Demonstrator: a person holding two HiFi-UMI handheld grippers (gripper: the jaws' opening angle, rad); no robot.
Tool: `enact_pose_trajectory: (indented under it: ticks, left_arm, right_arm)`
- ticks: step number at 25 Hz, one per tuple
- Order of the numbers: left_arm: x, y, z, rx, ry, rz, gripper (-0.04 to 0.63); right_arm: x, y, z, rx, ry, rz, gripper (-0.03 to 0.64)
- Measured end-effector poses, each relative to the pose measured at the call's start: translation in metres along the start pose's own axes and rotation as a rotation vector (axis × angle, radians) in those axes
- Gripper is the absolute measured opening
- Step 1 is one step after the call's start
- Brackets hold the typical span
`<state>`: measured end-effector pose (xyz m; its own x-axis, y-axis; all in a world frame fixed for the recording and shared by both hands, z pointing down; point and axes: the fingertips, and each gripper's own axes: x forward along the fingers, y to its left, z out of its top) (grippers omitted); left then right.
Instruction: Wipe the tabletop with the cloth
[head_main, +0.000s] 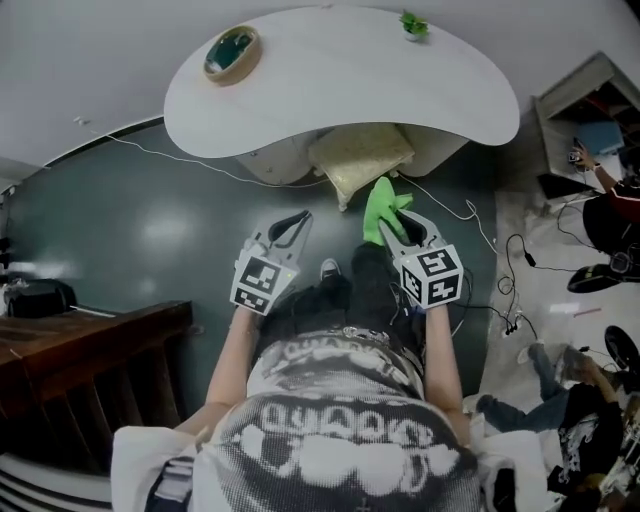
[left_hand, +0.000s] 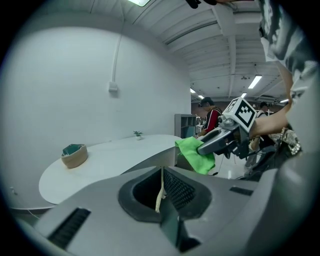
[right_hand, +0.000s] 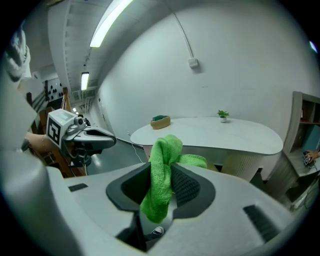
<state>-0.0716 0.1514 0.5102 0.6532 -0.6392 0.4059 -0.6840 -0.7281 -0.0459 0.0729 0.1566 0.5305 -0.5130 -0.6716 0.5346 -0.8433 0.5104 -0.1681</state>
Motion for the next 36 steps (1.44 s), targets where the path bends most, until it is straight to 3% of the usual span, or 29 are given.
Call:
enact_pose_trajectory:
  ticks: [36]
  left_arm:
    - [0.003, -0.008, -0.006, -0.009, -0.032, -0.012, 0.014]
  right_arm:
    - [0.004, 0.002, -0.006, -0.096, 0.037, -0.005, 0.121]
